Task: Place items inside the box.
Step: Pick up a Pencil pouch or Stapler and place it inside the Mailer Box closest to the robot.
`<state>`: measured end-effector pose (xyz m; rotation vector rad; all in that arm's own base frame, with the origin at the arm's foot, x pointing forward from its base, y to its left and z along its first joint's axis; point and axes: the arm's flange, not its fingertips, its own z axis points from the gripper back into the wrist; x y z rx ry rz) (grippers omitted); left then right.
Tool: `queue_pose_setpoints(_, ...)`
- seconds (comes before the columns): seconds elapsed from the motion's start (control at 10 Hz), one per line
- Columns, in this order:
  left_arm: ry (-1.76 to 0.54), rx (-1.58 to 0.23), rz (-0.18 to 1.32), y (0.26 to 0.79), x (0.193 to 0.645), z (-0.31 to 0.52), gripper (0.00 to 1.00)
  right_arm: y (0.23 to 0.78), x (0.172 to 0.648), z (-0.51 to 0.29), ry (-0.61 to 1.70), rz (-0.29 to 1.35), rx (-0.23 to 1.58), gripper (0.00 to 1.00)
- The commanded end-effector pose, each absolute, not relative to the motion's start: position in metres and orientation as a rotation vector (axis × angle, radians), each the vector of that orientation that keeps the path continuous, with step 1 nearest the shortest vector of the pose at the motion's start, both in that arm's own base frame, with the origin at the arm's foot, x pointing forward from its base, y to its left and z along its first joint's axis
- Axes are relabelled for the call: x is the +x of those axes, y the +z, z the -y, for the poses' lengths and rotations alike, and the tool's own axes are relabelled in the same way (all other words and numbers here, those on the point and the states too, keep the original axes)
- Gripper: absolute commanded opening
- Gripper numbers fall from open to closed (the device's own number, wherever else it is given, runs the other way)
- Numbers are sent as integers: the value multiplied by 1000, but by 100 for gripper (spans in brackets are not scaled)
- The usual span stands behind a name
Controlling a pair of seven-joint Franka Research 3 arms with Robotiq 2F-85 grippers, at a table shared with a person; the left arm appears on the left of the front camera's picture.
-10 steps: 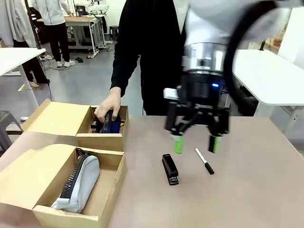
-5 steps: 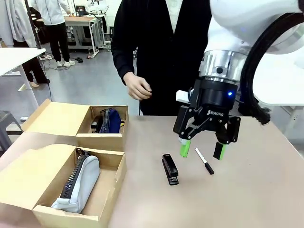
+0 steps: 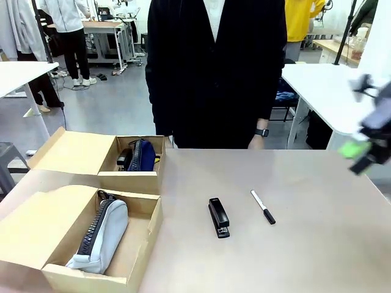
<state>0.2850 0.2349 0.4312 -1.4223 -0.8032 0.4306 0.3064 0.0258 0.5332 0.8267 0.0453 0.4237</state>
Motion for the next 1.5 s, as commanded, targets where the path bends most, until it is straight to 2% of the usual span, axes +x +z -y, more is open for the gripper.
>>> queue_pose_setpoints(0.0,413,-1429,826,431,284,-232,100,501,306,45,341,74,1272,100)
queue_pose_setpoints(0.1,413,-1429,826,431,284,-232,100,482,300,75,167,180,1353,100)
queue_pose_setpoints(0.2,413,-1429,826,431,284,-232,100,462,292,90,128,248,1403,100)
queue_pose_setpoints(0.3,413,-1429,826,431,284,-232,100,446,289,86,153,229,1387,100)
queue_pose_setpoints(0.4,413,-1429,826,431,284,-232,100,433,304,53,25,63,1263,100)
queue_pose_setpoints(0.5,413,-1429,826,431,284,-232,100,457,282,108,126,182,1341,100)
queue_pose_setpoints(1.4,413,-1429,826,431,284,-232,100,457,282,108,126,182,1341,100)
